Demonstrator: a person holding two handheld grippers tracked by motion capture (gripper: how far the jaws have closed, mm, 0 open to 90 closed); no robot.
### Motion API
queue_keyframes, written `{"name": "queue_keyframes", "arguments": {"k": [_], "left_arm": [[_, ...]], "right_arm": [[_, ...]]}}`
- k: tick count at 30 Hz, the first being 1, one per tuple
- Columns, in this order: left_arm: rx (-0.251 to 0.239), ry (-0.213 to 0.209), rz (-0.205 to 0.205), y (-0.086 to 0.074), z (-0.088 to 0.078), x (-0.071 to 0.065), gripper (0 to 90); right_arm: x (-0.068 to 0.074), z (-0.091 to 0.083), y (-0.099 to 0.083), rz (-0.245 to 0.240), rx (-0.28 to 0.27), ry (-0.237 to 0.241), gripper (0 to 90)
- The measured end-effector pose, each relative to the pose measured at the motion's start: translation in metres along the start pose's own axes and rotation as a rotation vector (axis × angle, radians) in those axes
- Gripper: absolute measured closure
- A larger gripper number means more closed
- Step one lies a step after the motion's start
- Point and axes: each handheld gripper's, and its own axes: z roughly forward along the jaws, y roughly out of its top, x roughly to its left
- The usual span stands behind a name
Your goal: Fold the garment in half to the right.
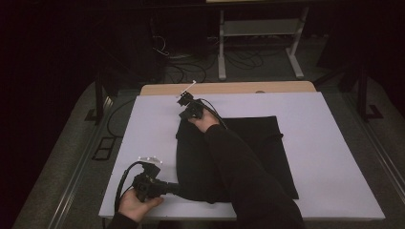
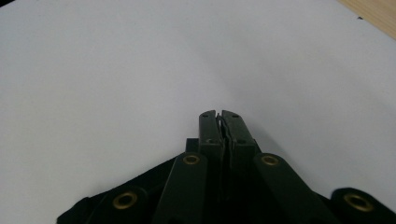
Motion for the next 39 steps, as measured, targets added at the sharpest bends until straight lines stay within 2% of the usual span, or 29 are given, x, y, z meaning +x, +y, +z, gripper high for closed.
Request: {"name": "queue_keyframes", "arguments": {"k": [10,15,20,26,31,39], "left_arm": [[-0.023,-0.007,0.015,0.003,-0.002,-0.004,84.2],[-0.055,-0.039,0.012,0.006,-0.004,-0.008,84.2],[-0.067,-0.043,0.028,0.009,-0.003,-0.014,84.2],[-0.067,-0.046,0.04,0.013,-0.002,-0.019,84.2],[-0.07,-0.054,0.054,0.017,0.0,-0.025,84.1],[-0.078,-0.069,0.077,0.028,0.0,-0.032,84.2]], "right_arm": [[0.003,-0.022,0.001,0.0,-0.028,0.013,86.0],[0.003,-0.042,-0.004,0.0,-0.062,0.015,86.0],[-0.003,-0.059,-0.013,0.021,-0.091,0.023,86.0],[-0.011,-0.079,-0.024,0.033,-0.115,0.007,86.0],[-0.02,-0.089,-0.028,0.042,-0.129,-0.004,86.0],[-0.023,-0.097,-0.031,0.046,-0.13,-0.015,86.0]]}}
